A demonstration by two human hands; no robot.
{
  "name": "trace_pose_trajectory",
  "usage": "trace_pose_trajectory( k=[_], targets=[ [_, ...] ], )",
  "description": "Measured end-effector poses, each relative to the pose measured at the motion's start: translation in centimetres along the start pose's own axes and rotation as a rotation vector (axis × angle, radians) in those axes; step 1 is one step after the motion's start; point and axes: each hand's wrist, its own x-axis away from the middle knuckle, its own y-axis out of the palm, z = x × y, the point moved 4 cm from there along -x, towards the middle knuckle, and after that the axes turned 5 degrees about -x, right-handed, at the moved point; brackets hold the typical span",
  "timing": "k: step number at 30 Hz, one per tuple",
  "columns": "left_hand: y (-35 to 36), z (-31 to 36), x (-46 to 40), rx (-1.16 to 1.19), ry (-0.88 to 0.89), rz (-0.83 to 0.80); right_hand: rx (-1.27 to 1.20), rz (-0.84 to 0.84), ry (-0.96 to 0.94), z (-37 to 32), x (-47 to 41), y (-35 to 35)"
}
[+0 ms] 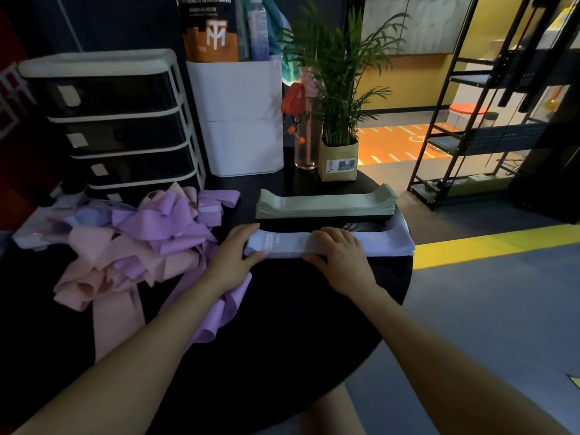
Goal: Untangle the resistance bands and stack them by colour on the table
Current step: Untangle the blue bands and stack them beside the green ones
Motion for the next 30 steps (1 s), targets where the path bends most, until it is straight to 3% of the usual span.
trace_pose_trajectory(
  k=[30],
  targets=[
    [-0.78,0.23,-0.45,0.036,-0.074,-0.008,0.072,0.037,-0.069,-0.96,-0.15,-0.02]
  ],
)
